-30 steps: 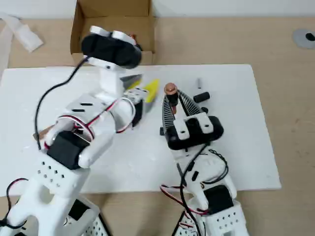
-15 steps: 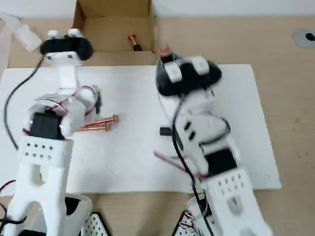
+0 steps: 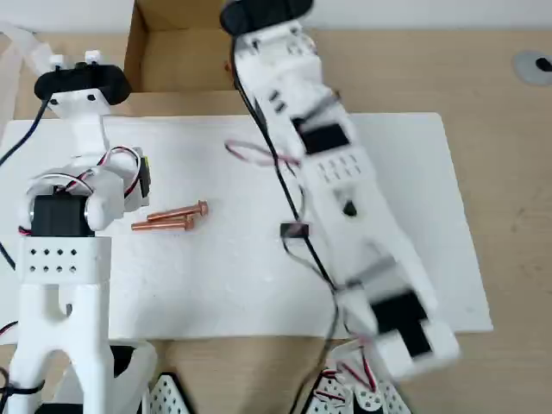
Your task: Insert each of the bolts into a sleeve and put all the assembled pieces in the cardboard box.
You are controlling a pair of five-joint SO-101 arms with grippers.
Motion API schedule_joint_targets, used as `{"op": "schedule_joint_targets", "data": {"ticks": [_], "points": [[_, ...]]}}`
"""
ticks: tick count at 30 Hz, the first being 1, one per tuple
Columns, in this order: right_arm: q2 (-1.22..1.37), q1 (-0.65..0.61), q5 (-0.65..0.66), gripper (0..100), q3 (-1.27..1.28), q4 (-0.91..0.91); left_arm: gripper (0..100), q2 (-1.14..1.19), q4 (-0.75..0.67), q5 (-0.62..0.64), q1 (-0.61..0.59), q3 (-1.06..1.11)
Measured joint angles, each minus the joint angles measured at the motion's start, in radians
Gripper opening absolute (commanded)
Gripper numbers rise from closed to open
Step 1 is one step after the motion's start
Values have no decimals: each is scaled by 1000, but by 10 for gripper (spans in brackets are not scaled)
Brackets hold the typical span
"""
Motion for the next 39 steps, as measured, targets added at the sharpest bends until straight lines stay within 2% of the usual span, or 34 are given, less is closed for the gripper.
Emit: {"op": "schedule_joint_targets", "data": {"ticks": [11, 17, 21, 24, 30, 37, 39], "points": [[753, 0, 0, 10, -698, -48, 33, 0, 0, 0, 0, 0], [1103, 2, 0, 12, -1014, -48, 32, 0, 0, 0, 0, 72], [1278, 2, 61, 13, -1185, -6, 31, 0, 0, 0, 0, 130], [1370, 5, 89, 48, -1304, 43, 31, 0, 0, 0, 0, 149], [1459, 5, 106, 261, -1504, 216, 31, 0, 0, 0, -2, 153], [1484, 5, 106, 276, -1640, 394, 36, 0, 0, 0, -2, 153], [1485, 5, 107, 275, -1671, 440, 69, 0, 0, 0, -2, 153]]}}
